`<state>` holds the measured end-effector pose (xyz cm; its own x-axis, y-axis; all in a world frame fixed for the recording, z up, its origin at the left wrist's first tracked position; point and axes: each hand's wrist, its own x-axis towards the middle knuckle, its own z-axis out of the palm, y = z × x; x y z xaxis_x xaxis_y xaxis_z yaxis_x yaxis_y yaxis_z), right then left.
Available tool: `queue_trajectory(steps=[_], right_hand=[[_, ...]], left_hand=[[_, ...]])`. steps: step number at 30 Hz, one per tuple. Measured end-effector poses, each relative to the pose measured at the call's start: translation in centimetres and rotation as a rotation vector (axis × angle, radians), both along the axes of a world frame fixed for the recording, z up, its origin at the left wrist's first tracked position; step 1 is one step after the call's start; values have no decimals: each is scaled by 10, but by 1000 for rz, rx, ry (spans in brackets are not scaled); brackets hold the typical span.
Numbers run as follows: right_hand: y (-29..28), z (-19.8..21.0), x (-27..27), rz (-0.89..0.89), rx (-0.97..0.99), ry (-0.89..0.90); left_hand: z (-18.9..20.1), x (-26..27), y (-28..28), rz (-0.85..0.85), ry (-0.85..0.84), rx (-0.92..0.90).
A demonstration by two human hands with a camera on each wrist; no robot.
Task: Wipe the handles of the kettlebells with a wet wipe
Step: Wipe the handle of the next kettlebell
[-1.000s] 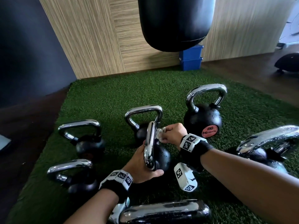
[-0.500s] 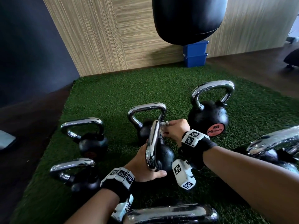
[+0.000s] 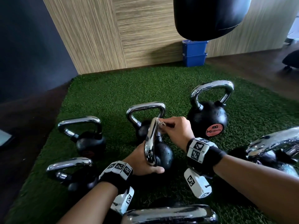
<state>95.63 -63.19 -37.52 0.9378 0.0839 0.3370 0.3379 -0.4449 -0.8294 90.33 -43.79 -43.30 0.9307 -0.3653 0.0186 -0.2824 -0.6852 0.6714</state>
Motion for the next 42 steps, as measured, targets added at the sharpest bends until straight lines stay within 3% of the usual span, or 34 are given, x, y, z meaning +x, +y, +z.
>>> queue_trajectory(steps=[4, 13, 17, 21, 25, 27, 29, 31, 34, 37, 42], right_hand=[[-5, 19, 6, 60, -70, 12], [-3, 34, -28, 245, -178, -183], [-1, 40, -23, 165, -38, 73], [-1, 37, -30, 269, 146, 359], [-3, 37, -34, 328, 140, 453], [-2, 34, -35, 332, 82, 471], [-2, 25, -38, 307, -171, 377], [-1, 18, -44, 285, -385, 259], [-1, 10, -46, 326, -390, 242], [-2, 9, -41, 345, -408, 241], [6, 10, -42, 574, -429, 416]], left_hand=[[7, 9, -4, 30, 49, 50], [10, 27, 1, 35, 251, 58], [14, 31, -2, 34, 230, 21], [15, 31, -8, -52, 187, -25], [15, 30, -7, -90, 166, 25], [16, 27, -6, -89, 138, 90], [16, 23, -7, -82, 122, 101], [15, 18, -8, -79, 151, -11], [14, 11, -10, -53, 174, -106], [18, 4, -12, -81, 53, -41], [6, -10, -6, -51, 27, -132]])
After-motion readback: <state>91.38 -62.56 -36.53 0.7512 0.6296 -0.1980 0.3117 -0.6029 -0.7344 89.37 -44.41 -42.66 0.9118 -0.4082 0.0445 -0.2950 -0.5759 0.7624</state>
